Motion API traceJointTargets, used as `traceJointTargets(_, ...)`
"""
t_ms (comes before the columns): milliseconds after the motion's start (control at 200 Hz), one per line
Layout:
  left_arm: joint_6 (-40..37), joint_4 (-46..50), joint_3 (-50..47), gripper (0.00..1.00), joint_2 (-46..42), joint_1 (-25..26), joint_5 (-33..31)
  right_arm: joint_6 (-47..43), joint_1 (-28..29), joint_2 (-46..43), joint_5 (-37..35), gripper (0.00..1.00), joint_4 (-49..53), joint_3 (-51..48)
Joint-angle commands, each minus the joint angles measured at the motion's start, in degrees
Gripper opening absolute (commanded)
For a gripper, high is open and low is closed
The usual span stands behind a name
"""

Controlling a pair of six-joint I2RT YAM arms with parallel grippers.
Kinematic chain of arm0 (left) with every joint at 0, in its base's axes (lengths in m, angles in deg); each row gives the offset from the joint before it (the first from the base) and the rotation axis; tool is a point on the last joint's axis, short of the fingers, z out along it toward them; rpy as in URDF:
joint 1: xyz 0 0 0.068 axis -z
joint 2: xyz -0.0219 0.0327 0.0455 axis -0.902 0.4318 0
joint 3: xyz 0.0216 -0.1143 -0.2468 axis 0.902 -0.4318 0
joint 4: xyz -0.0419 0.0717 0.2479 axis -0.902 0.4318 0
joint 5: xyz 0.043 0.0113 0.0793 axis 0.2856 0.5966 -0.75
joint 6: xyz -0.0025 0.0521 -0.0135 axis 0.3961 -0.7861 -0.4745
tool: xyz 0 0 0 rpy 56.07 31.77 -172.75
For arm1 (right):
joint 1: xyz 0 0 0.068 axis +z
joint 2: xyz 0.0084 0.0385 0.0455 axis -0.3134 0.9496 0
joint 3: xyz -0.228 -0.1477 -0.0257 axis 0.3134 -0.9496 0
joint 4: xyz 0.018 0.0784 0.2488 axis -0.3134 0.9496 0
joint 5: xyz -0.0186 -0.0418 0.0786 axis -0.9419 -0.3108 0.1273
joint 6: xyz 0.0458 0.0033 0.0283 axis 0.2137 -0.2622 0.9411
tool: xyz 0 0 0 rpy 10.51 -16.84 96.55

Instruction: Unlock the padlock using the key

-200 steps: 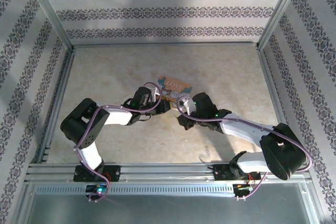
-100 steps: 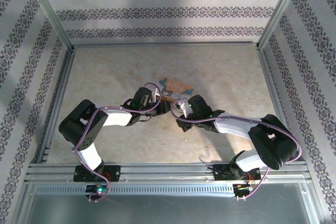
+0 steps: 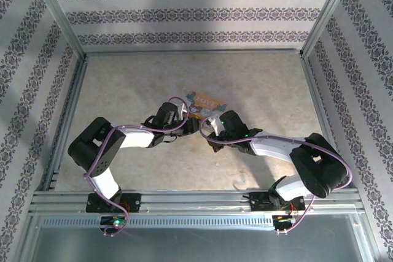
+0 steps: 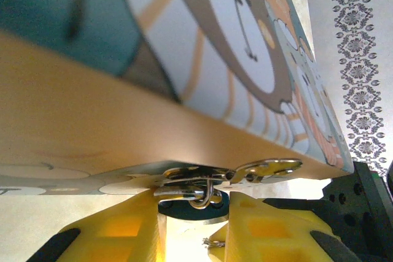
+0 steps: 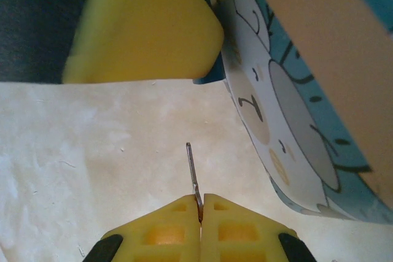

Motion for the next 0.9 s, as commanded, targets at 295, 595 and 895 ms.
traceJointTargets(295, 0.19, -1.23, -0.39, 0.25, -2.22, 1.08, 0.67, -1.01, -0.65, 0.71, 0.31, 0.0, -2.8, 2.01)
traceJointTargets(595, 0.27, -1.19, -0.39, 0.25, -2.22, 1.07, 0.58, -1.0, -1.02, 1.74, 0.14, 0.0, -3.22, 3.58)
traceJointTargets(895, 0.3, -1.21, -0.32, 0.25, -2.13, 1.11, 0.65, -0.89, -1.26, 2.89, -1.17, 0.0, -2.84, 3.94)
